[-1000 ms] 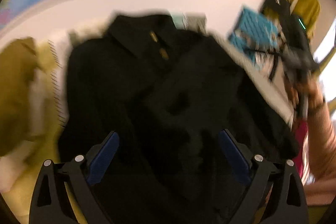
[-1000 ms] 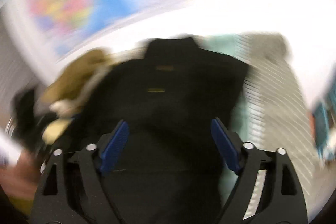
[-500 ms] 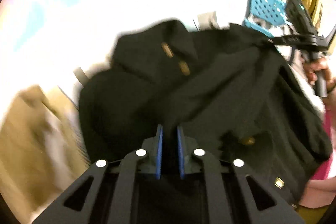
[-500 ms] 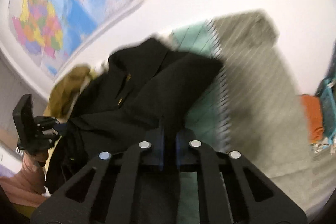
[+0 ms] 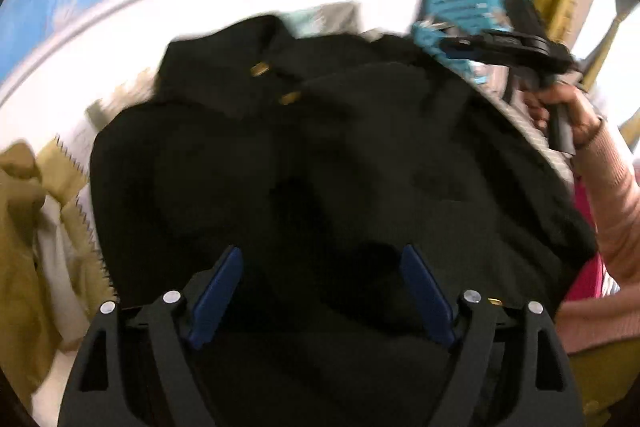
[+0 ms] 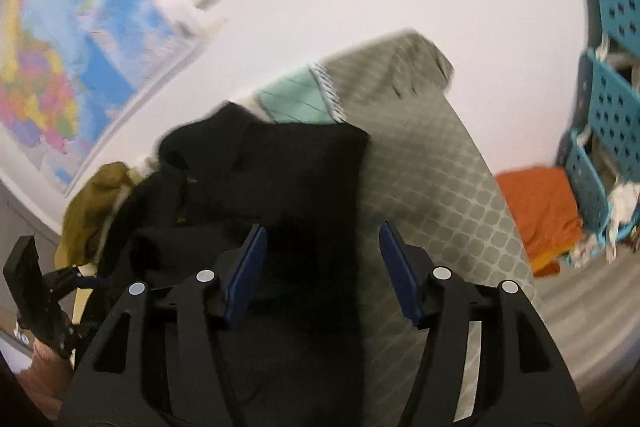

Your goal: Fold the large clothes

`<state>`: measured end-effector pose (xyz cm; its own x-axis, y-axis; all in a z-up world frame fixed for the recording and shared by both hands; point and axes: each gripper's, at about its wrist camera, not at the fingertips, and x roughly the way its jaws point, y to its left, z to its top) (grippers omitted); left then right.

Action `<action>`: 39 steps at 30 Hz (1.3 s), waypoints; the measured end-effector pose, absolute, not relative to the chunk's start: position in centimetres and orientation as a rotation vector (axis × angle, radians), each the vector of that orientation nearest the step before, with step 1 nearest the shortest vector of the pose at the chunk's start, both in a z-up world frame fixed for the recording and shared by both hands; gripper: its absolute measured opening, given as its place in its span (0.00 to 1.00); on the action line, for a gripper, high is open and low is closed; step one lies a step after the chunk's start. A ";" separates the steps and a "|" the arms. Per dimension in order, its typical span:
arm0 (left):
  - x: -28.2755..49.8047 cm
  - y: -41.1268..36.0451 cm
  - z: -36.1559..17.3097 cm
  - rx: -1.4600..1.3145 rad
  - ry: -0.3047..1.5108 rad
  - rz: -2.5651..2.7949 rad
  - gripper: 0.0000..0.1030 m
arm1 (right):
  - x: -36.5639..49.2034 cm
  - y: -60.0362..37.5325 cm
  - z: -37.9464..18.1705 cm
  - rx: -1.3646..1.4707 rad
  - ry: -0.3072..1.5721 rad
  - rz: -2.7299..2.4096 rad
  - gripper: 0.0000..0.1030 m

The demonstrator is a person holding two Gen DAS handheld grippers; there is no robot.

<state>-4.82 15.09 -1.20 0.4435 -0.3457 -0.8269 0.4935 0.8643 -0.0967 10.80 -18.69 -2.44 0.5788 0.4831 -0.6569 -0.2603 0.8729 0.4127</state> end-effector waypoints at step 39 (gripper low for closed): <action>-4.3 26.2 -0.8 -0.049 0.941 -0.141 0.82 | 11.7 -2.4 -6.5 0.219 1.032 0.746 0.55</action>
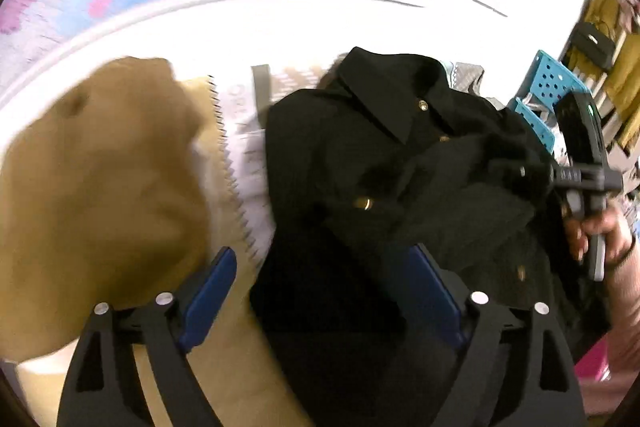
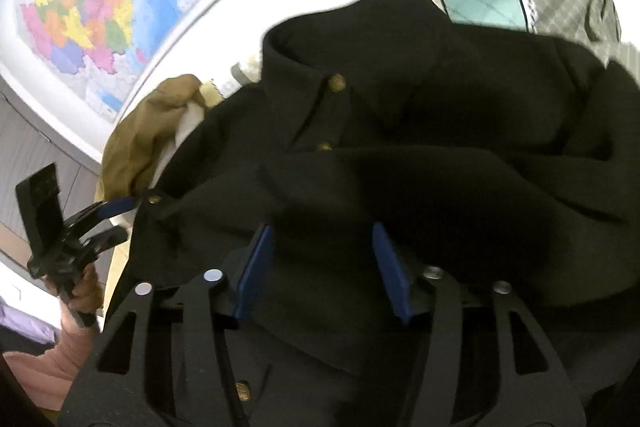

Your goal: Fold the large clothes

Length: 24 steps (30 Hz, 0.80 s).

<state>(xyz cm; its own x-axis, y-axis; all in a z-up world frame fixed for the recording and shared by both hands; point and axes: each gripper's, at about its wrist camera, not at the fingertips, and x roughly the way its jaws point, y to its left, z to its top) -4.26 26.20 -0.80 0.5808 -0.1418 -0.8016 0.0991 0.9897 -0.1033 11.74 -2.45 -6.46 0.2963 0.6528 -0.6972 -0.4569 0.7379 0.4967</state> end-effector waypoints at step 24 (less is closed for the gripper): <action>-8.3 36.4 -2.1 -0.117 1.011 0.027 0.34 | 6.0 13.6 -6.5 -0.085 1.035 0.968 0.60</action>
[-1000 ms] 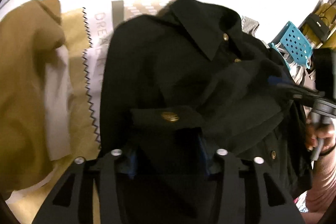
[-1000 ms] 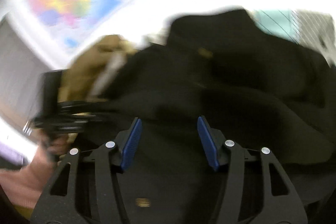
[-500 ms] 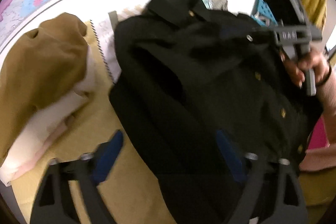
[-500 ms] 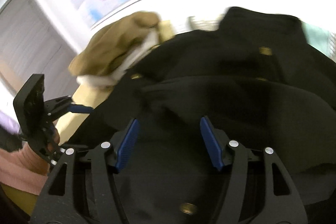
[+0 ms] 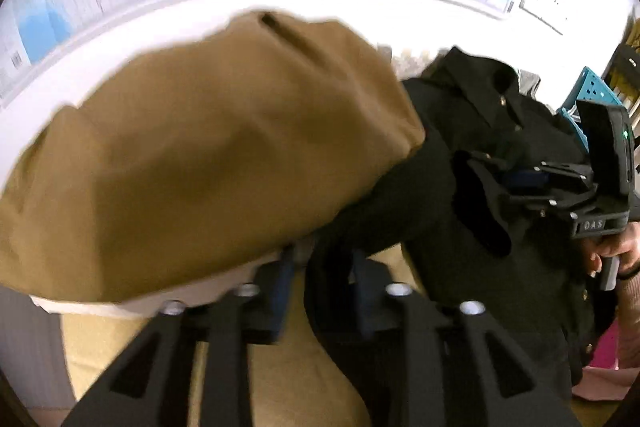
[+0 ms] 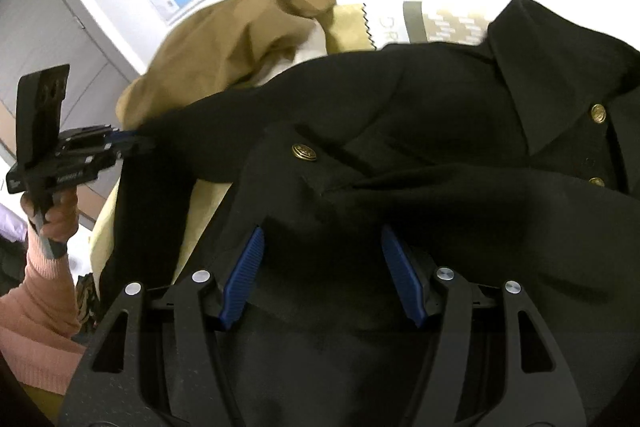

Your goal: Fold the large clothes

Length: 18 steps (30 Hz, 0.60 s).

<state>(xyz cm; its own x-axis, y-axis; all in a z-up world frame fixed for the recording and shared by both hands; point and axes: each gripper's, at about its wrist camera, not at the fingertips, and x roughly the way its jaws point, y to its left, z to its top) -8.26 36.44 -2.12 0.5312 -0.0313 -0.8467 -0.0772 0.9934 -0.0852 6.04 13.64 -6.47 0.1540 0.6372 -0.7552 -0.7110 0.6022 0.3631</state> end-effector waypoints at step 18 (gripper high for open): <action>-15.5 36.9 -1.6 -0.146 0.842 -0.055 0.65 | -7.9 22.3 -5.8 -0.217 1.083 1.456 0.68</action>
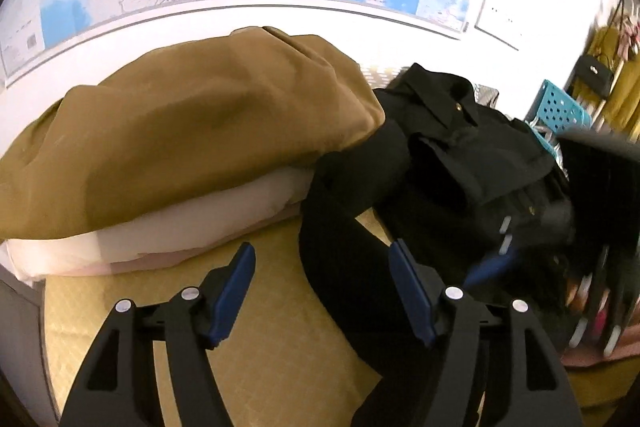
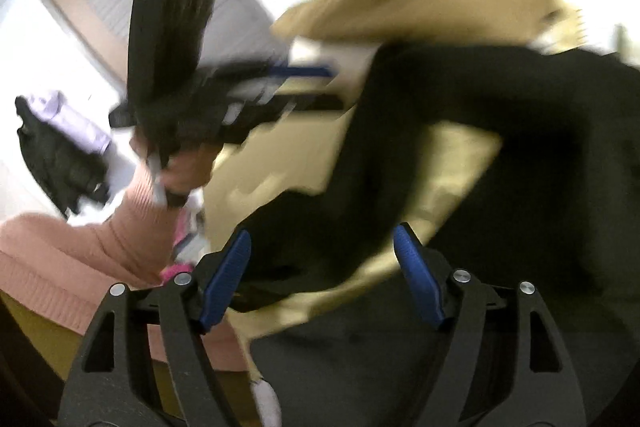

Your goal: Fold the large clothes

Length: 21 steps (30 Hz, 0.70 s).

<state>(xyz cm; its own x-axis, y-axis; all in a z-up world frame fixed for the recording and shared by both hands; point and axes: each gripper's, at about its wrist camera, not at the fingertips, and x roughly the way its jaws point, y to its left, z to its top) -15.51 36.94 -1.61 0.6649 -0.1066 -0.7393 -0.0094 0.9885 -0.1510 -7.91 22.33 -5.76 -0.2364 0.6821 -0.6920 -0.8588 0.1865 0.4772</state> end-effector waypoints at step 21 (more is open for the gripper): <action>-12.6 28.9 0.5 0.030 0.782 -0.223 0.69 | 1.5 1.2 10.5 -0.252 0.801 0.847 0.16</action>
